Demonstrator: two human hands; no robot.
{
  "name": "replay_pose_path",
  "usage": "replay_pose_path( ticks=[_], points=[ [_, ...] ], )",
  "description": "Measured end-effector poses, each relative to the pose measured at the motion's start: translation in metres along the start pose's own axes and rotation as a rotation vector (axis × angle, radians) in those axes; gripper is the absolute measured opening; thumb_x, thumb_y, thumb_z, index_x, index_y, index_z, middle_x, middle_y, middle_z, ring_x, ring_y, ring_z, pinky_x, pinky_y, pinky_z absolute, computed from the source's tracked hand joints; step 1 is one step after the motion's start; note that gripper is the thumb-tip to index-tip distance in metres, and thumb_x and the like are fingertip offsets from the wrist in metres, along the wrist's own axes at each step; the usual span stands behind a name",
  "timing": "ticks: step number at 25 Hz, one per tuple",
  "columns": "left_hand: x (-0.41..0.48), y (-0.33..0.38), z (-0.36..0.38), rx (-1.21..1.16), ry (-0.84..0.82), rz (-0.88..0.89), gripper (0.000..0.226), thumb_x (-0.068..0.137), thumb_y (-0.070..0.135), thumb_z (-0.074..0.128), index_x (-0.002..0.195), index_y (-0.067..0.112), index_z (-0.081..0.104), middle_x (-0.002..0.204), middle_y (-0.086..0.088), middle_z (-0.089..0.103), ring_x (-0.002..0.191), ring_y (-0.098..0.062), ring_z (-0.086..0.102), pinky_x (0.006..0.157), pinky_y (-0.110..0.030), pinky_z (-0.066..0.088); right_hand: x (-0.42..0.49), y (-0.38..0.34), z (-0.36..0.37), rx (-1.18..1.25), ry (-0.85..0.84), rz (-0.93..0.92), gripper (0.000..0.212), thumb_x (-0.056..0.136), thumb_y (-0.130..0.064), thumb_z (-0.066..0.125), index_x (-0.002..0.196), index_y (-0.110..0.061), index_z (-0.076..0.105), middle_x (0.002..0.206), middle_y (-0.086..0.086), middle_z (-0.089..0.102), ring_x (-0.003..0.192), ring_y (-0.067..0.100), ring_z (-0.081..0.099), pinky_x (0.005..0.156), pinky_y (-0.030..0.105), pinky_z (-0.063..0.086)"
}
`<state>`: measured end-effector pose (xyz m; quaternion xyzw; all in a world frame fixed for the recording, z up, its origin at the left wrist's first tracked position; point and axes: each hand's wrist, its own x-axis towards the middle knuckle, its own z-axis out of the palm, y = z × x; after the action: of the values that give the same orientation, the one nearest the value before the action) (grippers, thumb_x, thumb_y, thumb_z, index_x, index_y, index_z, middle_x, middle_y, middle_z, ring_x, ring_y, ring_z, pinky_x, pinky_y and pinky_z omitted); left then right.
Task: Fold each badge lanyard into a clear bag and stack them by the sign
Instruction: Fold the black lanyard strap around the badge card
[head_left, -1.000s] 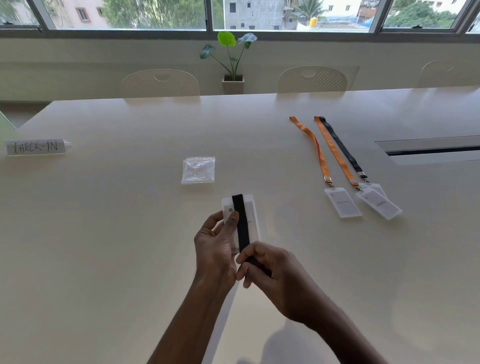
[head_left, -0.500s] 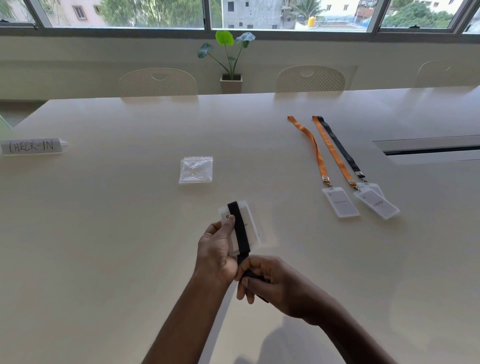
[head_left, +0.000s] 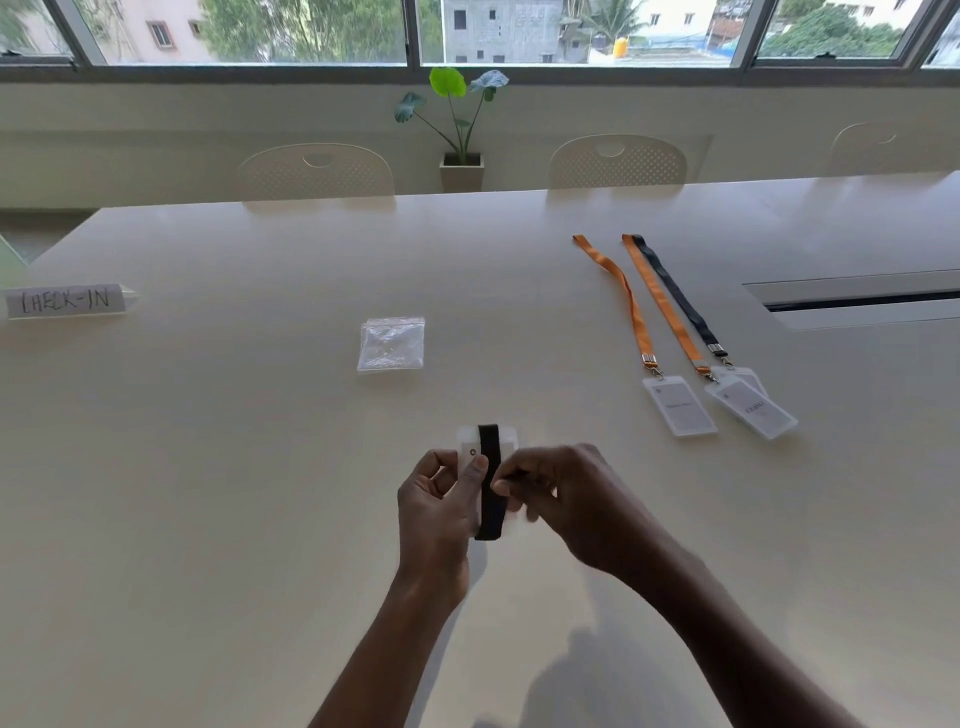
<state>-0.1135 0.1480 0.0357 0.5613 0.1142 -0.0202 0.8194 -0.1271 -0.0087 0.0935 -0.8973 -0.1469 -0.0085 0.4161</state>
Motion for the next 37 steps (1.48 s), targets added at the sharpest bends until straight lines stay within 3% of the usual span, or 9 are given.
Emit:
replay_pose_path(
  ticks=[5, 11, 15, 18, 21, 25, 28, 33, 37],
  points=[
    [-0.011, 0.004, 0.000, 0.055, -0.088, 0.084, 0.012, 0.094, 0.017, 0.074, 0.096, 0.006, 0.070, 0.096, -0.023, 0.075, 0.083, -0.032, 0.071, 0.067, -0.040, 0.057, 0.018, 0.012, 0.007, -0.117, 0.208, -0.042, 0.005, 0.090, -0.024, 0.081, 0.088, -0.023, 0.076, 0.083, -0.016, 0.059, 0.072, 0.001, 0.058, 0.064, 0.016, 0.043],
    [-0.010, 0.006, -0.002, 0.107, -0.128, 0.106, 0.020, 0.095, 0.028, 0.070, 0.107, 0.013, 0.073, 0.101, -0.019, 0.077, 0.098, -0.044, 0.073, 0.078, -0.050, 0.061, 0.026, 0.020, 0.013, -0.077, 0.284, -0.025, 0.011, 0.087, -0.020, 0.084, 0.088, -0.025, 0.074, 0.119, -0.009, 0.067, 0.100, 0.008, 0.066, 0.084, 0.029, 0.058],
    [-0.005, 0.006, -0.008, 0.185, -0.167, 0.124, 0.014, 0.098, 0.016, 0.070, 0.110, 0.009, 0.071, 0.103, -0.015, 0.077, 0.097, -0.038, 0.074, 0.075, -0.043, 0.061, 0.032, 0.022, 0.006, 0.007, 0.249, 0.008, 0.022, 0.085, -0.017, 0.085, 0.100, -0.022, 0.069, 0.083, -0.016, 0.067, 0.081, 0.007, 0.069, 0.077, 0.029, 0.060],
    [0.002, 0.008, -0.013, 0.307, -0.203, 0.181, 0.013, 0.096, 0.016, 0.073, 0.109, 0.014, 0.071, 0.100, -0.007, 0.078, 0.092, -0.027, 0.077, 0.076, -0.040, 0.062, 0.035, 0.025, 0.002, 0.004, 0.172, -0.023, 0.035, 0.087, -0.016, 0.083, 0.120, -0.022, 0.073, 0.093, -0.014, 0.069, 0.088, 0.005, 0.070, 0.083, 0.025, 0.059],
    [0.008, 0.006, -0.015, 0.499, -0.088, 0.274, 0.026, 0.092, 0.034, 0.079, 0.113, 0.026, 0.066, 0.107, 0.007, 0.076, 0.102, -0.009, 0.073, 0.089, -0.029, 0.059, 0.036, 0.028, 0.005, -0.040, 0.245, -0.106, 0.023, 0.088, -0.013, 0.082, 0.110, -0.018, 0.079, 0.100, -0.008, 0.073, 0.087, 0.006, 0.069, 0.081, 0.028, 0.058],
    [0.011, 0.007, -0.016, 0.490, 0.144, 0.231, 0.035, 0.087, 0.049, 0.078, 0.111, 0.029, 0.064, 0.101, 0.009, 0.072, 0.091, -0.005, 0.070, 0.077, -0.024, 0.056, 0.031, 0.036, 0.009, -0.134, 0.369, -0.252, 0.016, 0.089, -0.011, 0.081, 0.104, -0.012, 0.077, 0.101, -0.002, 0.071, 0.085, 0.011, 0.069, 0.074, 0.028, 0.058],
    [0.016, 0.005, -0.020, 0.484, 0.125, 0.170, 0.027, 0.090, 0.043, 0.078, 0.109, 0.030, 0.064, 0.097, 0.008, 0.074, 0.087, -0.005, 0.072, 0.077, -0.030, 0.061, 0.025, 0.045, 0.018, -0.292, 0.340, -0.323, 0.013, 0.096, -0.022, 0.073, 0.105, -0.012, 0.074, 0.101, 0.001, 0.067, 0.080, 0.018, 0.069, 0.066, 0.034, 0.057],
    [0.022, -0.003, -0.021, 0.567, 0.111, 0.130, 0.013, 0.095, 0.021, 0.071, 0.106, 0.028, 0.068, 0.099, 0.007, 0.075, 0.088, -0.011, 0.074, 0.082, -0.038, 0.064, 0.015, 0.071, 0.040, -0.646, 0.230, -0.448, 0.021, 0.082, -0.003, 0.082, 0.086, -0.016, 0.067, 0.089, 0.003, 0.063, 0.075, 0.024, 0.061, 0.064, 0.034, 0.050],
    [0.023, -0.008, -0.022, 0.673, 0.033, 0.121, 0.024, 0.096, 0.009, 0.065, 0.110, 0.027, 0.071, 0.104, 0.012, 0.074, 0.093, -0.004, 0.072, 0.082, -0.027, 0.061, 0.003, 0.087, 0.051, -0.671, 0.131, -0.458, 0.018, 0.084, -0.003, 0.078, 0.087, -0.015, 0.065, 0.091, 0.003, 0.060, 0.077, 0.023, 0.060, 0.064, 0.033, 0.053]
  ],
)
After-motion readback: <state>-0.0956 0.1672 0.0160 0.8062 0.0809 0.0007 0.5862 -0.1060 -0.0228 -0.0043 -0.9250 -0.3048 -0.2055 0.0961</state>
